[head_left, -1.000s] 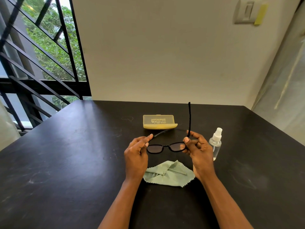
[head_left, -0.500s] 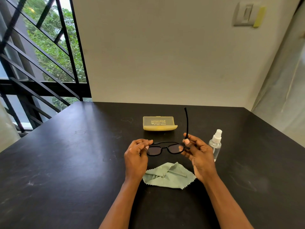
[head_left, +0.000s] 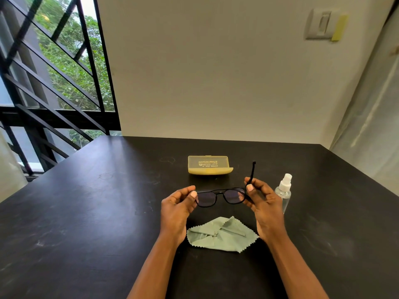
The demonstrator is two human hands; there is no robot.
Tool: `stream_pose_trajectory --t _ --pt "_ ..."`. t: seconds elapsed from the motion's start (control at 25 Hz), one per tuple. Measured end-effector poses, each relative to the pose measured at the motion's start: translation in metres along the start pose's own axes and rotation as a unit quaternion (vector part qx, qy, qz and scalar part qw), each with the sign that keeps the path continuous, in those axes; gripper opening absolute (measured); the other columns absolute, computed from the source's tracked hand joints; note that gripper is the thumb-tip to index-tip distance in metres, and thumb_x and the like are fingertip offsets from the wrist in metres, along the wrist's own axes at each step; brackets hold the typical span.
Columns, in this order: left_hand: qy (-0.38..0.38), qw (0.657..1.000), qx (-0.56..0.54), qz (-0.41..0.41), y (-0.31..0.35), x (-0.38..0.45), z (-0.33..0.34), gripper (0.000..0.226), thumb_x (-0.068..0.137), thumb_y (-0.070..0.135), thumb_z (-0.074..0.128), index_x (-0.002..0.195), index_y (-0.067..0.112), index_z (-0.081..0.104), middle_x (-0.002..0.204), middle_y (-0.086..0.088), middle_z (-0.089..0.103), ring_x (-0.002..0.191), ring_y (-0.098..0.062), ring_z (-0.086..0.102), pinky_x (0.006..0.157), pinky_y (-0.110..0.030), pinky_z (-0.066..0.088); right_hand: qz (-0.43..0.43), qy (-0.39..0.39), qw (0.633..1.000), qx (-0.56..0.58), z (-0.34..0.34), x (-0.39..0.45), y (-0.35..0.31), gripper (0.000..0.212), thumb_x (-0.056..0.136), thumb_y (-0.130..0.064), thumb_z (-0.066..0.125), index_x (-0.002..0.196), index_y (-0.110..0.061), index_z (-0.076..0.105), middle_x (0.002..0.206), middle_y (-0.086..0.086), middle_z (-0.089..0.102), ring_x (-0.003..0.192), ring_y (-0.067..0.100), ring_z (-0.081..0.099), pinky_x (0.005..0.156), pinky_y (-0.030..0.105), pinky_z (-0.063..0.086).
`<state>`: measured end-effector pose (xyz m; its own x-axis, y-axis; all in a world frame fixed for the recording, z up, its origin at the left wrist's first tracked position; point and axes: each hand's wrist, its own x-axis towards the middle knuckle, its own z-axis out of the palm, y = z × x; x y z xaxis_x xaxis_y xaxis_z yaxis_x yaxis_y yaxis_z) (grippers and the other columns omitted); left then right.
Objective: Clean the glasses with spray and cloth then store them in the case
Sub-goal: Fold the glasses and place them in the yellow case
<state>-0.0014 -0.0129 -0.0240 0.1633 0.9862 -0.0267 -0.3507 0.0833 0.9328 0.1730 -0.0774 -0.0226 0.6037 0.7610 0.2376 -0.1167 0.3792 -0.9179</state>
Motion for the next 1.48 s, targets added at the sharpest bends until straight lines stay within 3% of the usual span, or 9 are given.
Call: stream_pose_trajectory --t 0.16,0.36,0.52,0.88,1.0,1.12,1.24,1.36,1.48 --pt "0.003 0.999 -0.048 -0.025 0.002 0.002 -0.001 0.019 0.083 -0.002 0.059 0.095 0.008 0.069 0.088 -0.004 0.072 0.081 -0.015 0.066 0.069 -0.022 0.057 -0.144 -0.006 0.976 -0.161 -0.005 0.0 0.006 0.031 0.089 -0.001 0.054 0.098 -0.029 0.064 0.096 -0.004 0.066 0.083 0.004 0.066 0.071 0.017 0.056" --pt "-0.006 0.994 -0.11 -0.026 0.008 0.002 -0.003 0.018 0.081 -0.005 0.058 0.09 0.005 0.07 0.077 -0.001 0.074 0.074 -0.012 0.068 0.066 -0.021 0.058 -0.292 -0.009 0.89 -0.349 -0.009 0.003 0.011 0.027 0.084 0.005 0.06 0.103 -0.011 0.07 0.093 0.002 0.063 0.088 0.003 0.059 0.076 0.004 0.046" --pt "-0.007 0.992 -0.122 -0.039 0.011 0.001 -0.003 0.018 0.082 -0.005 0.057 0.088 0.006 0.07 0.081 -0.003 0.074 0.08 -0.015 0.067 0.064 -0.021 0.058 -0.318 -0.014 0.862 -0.394 -0.009 0.003 0.014 0.028 0.08 0.01 0.062 0.101 -0.007 0.071 0.091 0.004 0.061 0.082 0.007 0.057 0.076 0.001 0.043" --pt "-0.002 0.993 -0.11 -0.053 0.013 -0.001 -0.003 0.014 0.081 -0.002 0.061 0.085 0.006 0.071 0.078 -0.008 0.072 0.073 -0.016 0.067 0.063 -0.023 0.058 -0.283 -0.021 0.863 -0.418 -0.011 0.005 0.018 0.03 0.083 0.01 0.059 0.106 -0.007 0.069 0.095 0.004 0.059 0.085 0.015 0.061 0.08 -0.002 0.04" --pt "0.004 0.994 -0.101 -0.043 0.013 -0.001 -0.002 0.013 0.081 -0.002 0.061 0.084 0.006 0.07 0.081 -0.01 0.07 0.075 -0.018 0.066 0.061 -0.022 0.058 -0.272 -0.017 0.859 -0.434 -0.008 0.0 0.021 0.031 0.088 -0.002 0.058 0.116 -0.011 0.064 0.107 0.006 0.06 0.098 0.021 0.059 0.087 0.01 0.044" --pt "-0.005 0.996 -0.087 -0.032 0.012 -0.002 0.001 0.012 0.08 -0.003 0.062 0.081 0.006 0.07 0.078 -0.009 0.07 0.071 -0.015 0.067 0.061 -0.022 0.058 -0.296 0.026 0.811 -0.505 0.002 -0.009 0.023 0.042 0.088 -0.038 0.051 0.123 -0.017 0.06 0.124 0.007 0.057 0.116 0.019 0.043 0.092 0.031 0.04" --pt "-0.03 0.997 -0.068 -0.014 0.009 -0.004 0.004 0.011 0.079 -0.003 0.063 0.081 0.005 0.07 0.078 -0.009 0.07 0.075 -0.017 0.069 0.061 -0.022 0.057 -0.341 -0.042 0.774 -0.532 0.016 -0.015 0.026 0.061 0.079 -0.055 0.049 0.128 -0.019 0.054 0.127 0.004 0.054 0.118 0.014 0.037 0.091 0.032 0.04" --pt "-0.053 0.998 -0.04 0.013 0.006 -0.005 0.006 0.011 0.079 -0.003 0.063 0.085 0.003 0.07 0.079 -0.011 0.072 0.078 -0.021 0.07 0.066 -0.027 0.059 -0.388 -0.098 0.716 -0.572 0.025 -0.017 0.032 0.061 0.079 -0.052 0.051 0.132 -0.022 0.046 0.128 0.003 0.052 0.118 0.017 0.039 0.093 0.033 0.042" --pt "-0.078 0.996 -0.006 0.047 0.005 -0.006 0.008 0.013 0.078 -0.002 0.065 0.089 0.003 0.07 0.084 -0.011 0.073 0.083 -0.024 0.07 0.071 -0.032 0.059 -0.399 -0.094 0.716 -0.565 0.03 -0.015 0.032 0.055 0.078 -0.03 0.066 0.129 -0.019 0.049 0.124 0.009 0.056 0.115 0.02 0.041 0.088 0.037 0.05"
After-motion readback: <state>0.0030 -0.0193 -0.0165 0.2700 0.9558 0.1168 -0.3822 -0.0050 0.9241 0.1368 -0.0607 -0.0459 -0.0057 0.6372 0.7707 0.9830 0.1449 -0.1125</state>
